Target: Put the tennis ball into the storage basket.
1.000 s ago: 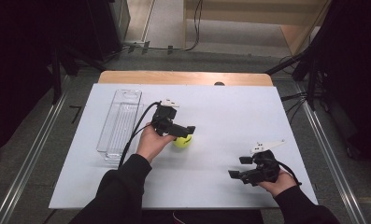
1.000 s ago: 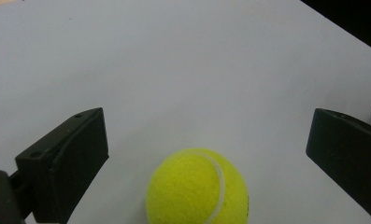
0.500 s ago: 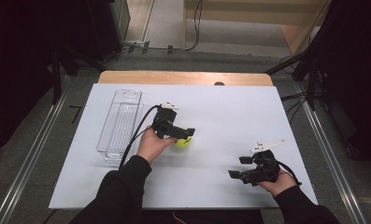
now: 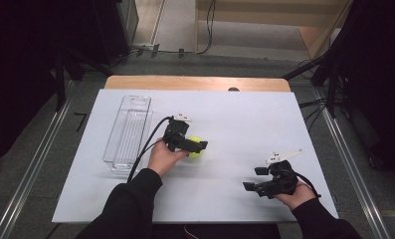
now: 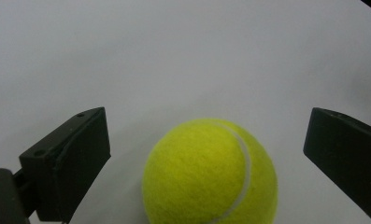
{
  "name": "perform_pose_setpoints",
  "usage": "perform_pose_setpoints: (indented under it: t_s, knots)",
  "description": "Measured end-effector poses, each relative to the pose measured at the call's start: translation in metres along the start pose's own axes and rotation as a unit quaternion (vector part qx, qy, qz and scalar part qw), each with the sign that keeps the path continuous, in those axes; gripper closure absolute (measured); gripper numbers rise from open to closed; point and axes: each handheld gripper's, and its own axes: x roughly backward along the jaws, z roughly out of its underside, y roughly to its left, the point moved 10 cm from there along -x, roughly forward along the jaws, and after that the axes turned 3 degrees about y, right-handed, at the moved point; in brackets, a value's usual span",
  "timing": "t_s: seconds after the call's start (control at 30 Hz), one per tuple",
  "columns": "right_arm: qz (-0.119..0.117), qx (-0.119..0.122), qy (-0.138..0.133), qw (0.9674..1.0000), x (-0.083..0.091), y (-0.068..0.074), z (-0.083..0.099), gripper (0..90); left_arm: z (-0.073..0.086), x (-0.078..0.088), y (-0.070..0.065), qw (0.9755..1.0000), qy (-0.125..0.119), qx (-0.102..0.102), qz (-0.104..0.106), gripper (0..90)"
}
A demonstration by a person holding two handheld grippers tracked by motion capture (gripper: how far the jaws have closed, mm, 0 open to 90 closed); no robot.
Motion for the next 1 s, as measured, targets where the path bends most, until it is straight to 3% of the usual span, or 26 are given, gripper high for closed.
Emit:
perform_pose_setpoints:
  t_s: [0.43,0.57,0.93,1.0]
  knots:
    - [0.001,0.0,0.002,1.0,0.0,-0.001,0.001,19.4,0.01,-0.01,-0.001,0.9999,0.012,0.0,-0.005,1.0]
    - [0.0,0.0,0.001,1.0,0.0,-0.001,0.001,19.4,0.014,-0.011,-0.001,0.9999,0.012,0.003,0.003,1.0]
    - [0.0,-0.001,0.0,1.0,0.001,-0.001,0.001,19.4,0.029,-0.019,0.004,0.9993,0.033,-0.005,-0.014,1.0]
    - [-0.001,-0.001,0.0,1.0,0.002,0.0,0.001,19.4,0.03,-0.02,0.003,0.9994,0.028,-0.007,-0.017,1.2]
